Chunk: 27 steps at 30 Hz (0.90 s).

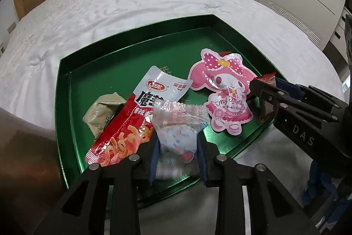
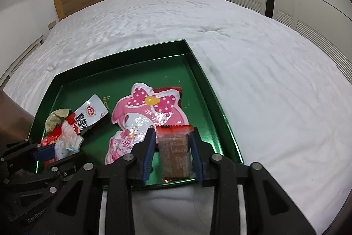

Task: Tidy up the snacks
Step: 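Lower both snacks into the green tray and open both tools, then move both tools back toward the remaining snacks beside the kettle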

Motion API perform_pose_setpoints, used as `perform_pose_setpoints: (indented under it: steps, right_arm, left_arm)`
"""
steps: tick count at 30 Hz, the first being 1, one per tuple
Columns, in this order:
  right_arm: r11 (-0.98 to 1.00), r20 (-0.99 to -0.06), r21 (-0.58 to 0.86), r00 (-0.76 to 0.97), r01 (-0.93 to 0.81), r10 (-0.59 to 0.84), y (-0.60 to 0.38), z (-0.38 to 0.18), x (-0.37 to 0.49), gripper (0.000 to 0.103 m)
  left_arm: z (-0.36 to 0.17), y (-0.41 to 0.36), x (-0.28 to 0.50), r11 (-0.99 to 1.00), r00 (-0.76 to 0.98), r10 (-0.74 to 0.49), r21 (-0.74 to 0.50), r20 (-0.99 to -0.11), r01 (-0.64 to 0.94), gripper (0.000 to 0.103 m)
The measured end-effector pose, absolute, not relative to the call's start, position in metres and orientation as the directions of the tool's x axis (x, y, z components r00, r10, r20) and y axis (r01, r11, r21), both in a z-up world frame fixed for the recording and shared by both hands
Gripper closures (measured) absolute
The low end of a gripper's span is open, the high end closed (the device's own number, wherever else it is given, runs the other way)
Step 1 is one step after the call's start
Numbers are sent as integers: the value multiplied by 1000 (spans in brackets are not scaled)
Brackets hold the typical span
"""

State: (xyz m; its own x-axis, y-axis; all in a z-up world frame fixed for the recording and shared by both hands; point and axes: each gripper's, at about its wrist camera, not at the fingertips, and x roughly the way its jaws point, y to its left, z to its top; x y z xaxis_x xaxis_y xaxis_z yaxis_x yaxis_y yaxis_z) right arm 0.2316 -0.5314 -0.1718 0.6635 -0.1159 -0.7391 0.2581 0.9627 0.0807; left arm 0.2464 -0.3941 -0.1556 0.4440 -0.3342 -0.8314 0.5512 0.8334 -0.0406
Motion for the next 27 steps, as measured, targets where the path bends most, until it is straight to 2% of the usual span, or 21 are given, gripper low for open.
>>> perform_pose_setpoints:
  steps: [1, 7, 16, 27]
  right_arm:
    - [963, -738, 81, 665, 257, -115, -530, -170, 231, 0]
    - [966, -724, 68, 679, 251, -125, -523, -150, 226, 0]
    - [959, -685, 60, 710, 279, -164, -515, -100, 195, 0]
    - [952, -652, 60, 734, 301, -191, -468, -48, 111, 0]
  left_arm:
    - [-152, -393, 245, 835, 452, -335, -39, -827, 549, 68]
    - [-133, -389, 241, 841, 485, -332, -21, -809, 540, 60]
    - [-88, -379, 214, 831, 514, -367, -25, -775, 556, 59]
    - [-40, -340, 123, 811, 536, -409, -25, -738, 585, 56]
